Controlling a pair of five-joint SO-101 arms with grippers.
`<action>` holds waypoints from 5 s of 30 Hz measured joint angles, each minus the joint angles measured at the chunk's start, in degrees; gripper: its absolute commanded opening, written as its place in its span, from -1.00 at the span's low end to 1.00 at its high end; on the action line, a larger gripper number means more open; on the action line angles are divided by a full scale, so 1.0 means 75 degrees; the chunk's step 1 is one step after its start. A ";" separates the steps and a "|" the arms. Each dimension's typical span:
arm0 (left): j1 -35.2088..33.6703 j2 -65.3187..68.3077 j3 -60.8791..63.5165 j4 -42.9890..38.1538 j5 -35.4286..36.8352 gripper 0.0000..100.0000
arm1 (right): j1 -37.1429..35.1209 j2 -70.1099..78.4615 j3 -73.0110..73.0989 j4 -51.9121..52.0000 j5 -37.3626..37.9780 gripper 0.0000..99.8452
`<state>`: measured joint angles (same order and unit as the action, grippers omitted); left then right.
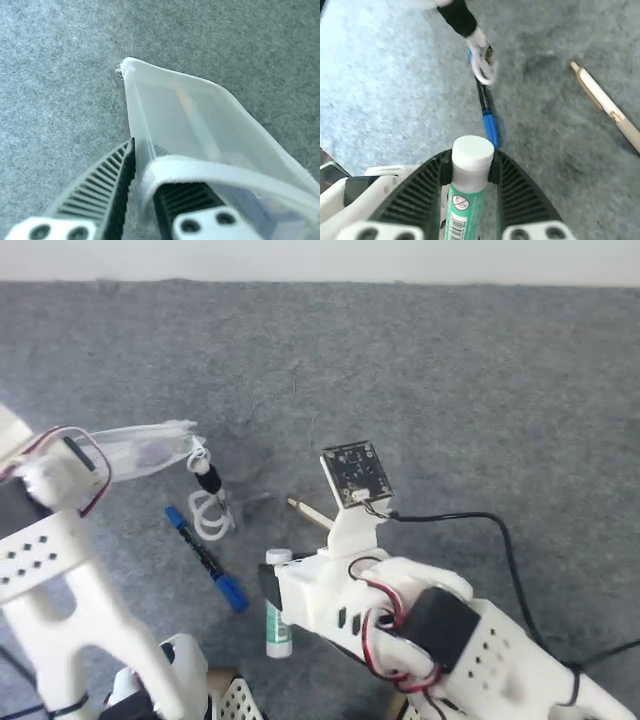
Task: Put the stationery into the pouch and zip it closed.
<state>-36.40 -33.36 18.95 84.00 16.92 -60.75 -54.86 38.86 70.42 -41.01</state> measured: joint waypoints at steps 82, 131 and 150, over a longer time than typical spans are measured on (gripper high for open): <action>0.2110 -0.0059 0.0047 0.0000 0.0000 -0.98 | 0.2133 -0.3903 0.1360 -0.7936 0.3188 -0.99; 0.2098 -0.0059 0.0059 -0.0094 -0.0070 -0.98 | 0.1301 0.3739 0.1371 -1.2284 0.3938 -0.99; 0.2098 -0.0047 0.0059 -0.0094 -0.0094 -0.98 | 0.1231 0.4360 0.1958 -1.2988 0.4560 -0.99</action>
<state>-20.66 -33.71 19.38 83.30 16.22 -51.52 -22.15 53.54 -26.99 -6.81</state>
